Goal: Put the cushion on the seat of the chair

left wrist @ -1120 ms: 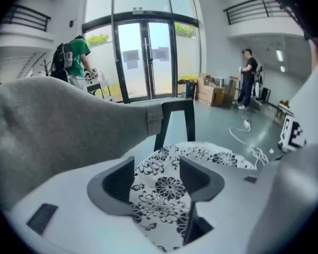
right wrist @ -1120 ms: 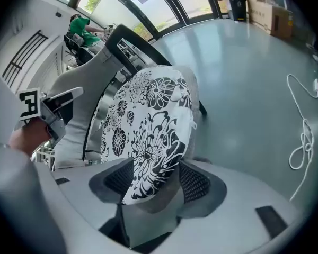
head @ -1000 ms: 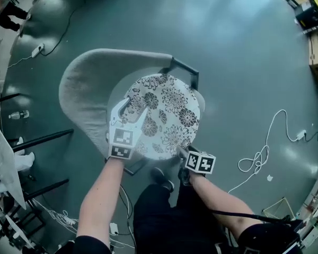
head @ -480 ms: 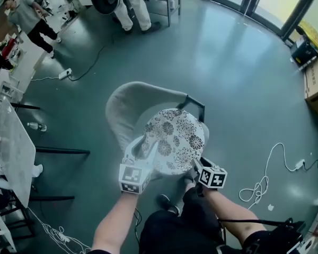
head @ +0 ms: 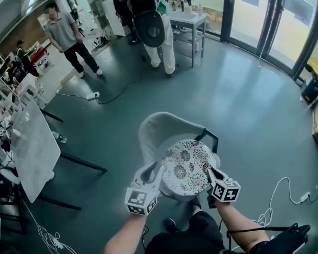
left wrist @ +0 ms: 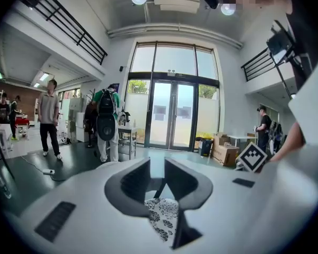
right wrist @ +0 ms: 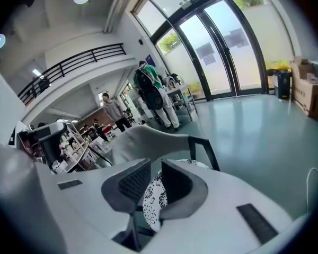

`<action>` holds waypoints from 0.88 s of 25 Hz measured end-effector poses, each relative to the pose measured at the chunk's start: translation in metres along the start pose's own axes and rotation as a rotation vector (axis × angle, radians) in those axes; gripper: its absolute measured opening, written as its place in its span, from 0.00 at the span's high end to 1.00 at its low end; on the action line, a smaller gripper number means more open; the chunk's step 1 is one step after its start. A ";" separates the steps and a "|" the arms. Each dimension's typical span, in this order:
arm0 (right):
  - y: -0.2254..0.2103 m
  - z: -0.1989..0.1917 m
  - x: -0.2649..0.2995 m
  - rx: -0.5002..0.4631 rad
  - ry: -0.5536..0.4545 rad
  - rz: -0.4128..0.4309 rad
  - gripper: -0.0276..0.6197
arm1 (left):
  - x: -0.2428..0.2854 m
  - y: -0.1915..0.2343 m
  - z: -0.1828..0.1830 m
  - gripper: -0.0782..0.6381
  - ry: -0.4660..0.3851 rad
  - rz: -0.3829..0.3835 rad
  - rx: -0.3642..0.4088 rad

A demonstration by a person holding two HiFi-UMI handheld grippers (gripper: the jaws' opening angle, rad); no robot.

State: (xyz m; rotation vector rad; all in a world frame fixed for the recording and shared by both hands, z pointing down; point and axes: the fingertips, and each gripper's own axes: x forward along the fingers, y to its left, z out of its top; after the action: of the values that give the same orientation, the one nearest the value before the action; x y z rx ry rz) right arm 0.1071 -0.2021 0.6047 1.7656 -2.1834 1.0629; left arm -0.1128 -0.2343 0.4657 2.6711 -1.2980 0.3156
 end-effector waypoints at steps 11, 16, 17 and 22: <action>0.101 0.085 -0.054 -0.273 -0.153 0.182 0.90 | -0.076 -0.006 0.044 0.88 -0.112 0.061 -0.049; 0.149 0.112 -0.073 -0.339 -0.224 0.253 0.91 | -0.110 -0.002 0.065 0.88 -0.179 0.062 -0.036; 0.156 0.119 -0.077 -0.360 -0.239 0.261 0.91 | -0.115 -0.001 0.070 0.88 -0.191 0.064 -0.030; 0.181 0.151 -0.098 -0.436 -0.310 0.288 0.92 | -0.136 -0.002 0.089 0.88 -0.211 0.084 -0.020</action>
State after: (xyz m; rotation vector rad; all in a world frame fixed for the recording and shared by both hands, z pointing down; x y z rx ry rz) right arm 0.0211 -0.2020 0.3642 1.5267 -2.6545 0.3126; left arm -0.1822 -0.1510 0.3454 2.6971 -1.4654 0.0294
